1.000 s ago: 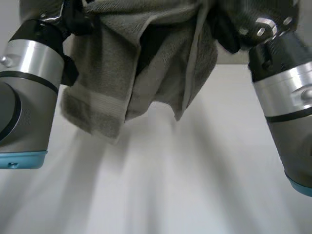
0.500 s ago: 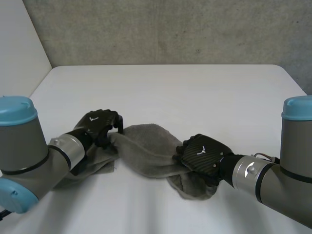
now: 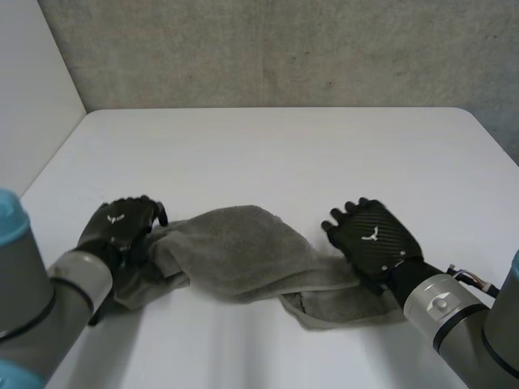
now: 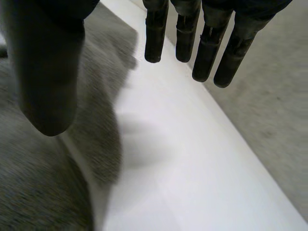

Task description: Fold the towel.

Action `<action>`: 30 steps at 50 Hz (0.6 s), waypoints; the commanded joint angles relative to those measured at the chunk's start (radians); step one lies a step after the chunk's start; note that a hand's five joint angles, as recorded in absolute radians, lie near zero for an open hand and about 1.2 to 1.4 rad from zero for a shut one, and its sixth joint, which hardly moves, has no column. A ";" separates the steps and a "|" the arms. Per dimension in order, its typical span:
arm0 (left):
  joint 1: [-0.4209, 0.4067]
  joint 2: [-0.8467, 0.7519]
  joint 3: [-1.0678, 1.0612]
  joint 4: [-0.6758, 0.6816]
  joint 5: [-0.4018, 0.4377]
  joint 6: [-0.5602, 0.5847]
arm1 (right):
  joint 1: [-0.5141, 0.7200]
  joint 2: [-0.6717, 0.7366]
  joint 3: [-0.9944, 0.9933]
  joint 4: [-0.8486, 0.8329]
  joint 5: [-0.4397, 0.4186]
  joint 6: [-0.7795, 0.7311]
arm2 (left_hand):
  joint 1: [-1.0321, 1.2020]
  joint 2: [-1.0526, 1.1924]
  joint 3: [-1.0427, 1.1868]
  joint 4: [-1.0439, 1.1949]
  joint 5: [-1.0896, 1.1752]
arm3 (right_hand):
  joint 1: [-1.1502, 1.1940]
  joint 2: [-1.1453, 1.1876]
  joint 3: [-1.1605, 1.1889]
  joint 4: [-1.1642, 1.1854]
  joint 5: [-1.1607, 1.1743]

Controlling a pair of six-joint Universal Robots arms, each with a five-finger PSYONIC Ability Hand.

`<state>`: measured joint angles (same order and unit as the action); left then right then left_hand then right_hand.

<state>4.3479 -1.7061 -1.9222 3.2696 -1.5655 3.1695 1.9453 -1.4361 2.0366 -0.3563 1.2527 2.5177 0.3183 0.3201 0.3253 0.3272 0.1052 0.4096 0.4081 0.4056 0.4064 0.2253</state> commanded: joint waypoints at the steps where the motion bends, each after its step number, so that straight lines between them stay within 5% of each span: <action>1: 0.012 0.115 -0.135 0.010 0.001 0.003 | -0.014 0.049 -0.006 -0.007 0.031 0.007 | -0.043 -0.045 -0.050 -0.052 -0.005 | 0.025 0.026 0.029 0.028 0.035; 13: 0.036 0.252 -0.255 0.005 0.007 0.006 | -0.020 0.186 -0.053 0.017 0.033 0.047 | 0.074 0.073 0.067 0.065 0.113 | 0.083 0.085 0.087 0.086 0.093; 30: 0.041 0.048 -0.216 0.030 0.004 0.003 | -0.017 0.198 -0.050 0.017 0.033 0.052 | 0.098 0.096 0.091 0.089 0.136 | 0.107 0.108 0.111 0.110 0.117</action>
<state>4.3872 -1.5902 -2.1709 3.2762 -1.5590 3.1727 1.9267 -1.2368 1.9814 -0.3387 1.2855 2.5732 0.4116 0.4009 0.4001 0.3961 0.2382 0.5034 0.4915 0.4994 0.4920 0.3363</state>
